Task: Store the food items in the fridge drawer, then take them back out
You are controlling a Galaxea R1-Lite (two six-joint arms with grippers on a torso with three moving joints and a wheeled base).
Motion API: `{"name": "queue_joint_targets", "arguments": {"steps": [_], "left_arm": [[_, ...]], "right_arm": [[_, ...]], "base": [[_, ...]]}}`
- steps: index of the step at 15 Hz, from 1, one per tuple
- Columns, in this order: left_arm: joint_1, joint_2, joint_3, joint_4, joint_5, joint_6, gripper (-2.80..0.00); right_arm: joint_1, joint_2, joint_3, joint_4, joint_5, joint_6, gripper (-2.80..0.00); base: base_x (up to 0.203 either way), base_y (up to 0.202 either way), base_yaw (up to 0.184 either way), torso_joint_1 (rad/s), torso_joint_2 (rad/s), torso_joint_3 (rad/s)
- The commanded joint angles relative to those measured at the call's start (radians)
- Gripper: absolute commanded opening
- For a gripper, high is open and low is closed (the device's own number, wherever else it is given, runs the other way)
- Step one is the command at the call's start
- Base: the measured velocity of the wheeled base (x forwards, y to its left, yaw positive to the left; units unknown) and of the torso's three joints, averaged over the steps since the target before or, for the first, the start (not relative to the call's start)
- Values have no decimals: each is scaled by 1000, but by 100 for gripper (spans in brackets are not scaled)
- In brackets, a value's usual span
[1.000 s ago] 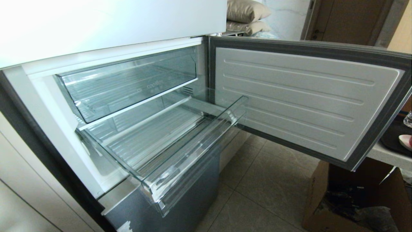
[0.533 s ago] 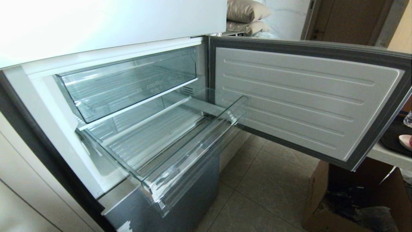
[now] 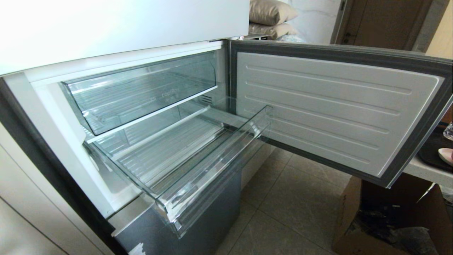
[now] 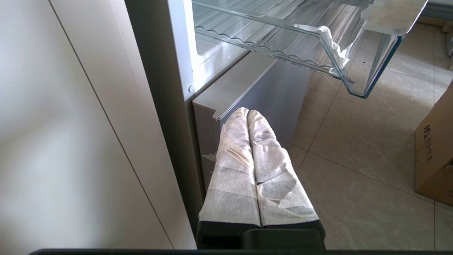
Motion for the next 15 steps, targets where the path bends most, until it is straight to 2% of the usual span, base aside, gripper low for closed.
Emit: {"name": "queue_joint_targets", "arguments": {"steps": [1,4,7,8,10,11,15], "left_arm": [[0,0,0,0,1,0,-280],[0,0,0,0,0,0,-280],[0,0,0,0,1,0,-280],[0,0,0,0,1,0,-280],[0,0,0,0,1,0,-280],[0,0,0,0,1,0,-280],[0,0,0,0,0,0,-280]], "right_arm": [[0,-2,-11,-4,2,3,-280],[1,-27,-16,7,-3,3,-280],[1,-55,-60,150,-11,-3,-280],[2,-63,-75,195,-32,-22,-280],[4,-65,-123,324,-118,-165,-280],[4,-56,-146,343,-144,-202,-280],[19,-36,-196,346,-200,-213,-280]], "base": [[0,0,0,0,0,0],[0,0,0,0,0,0],[0,0,0,0,0,0],[0,0,0,0,0,0],[0,0,0,0,0,0],[0,0,0,0,0,0],[0,0,0,0,0,0]]}}
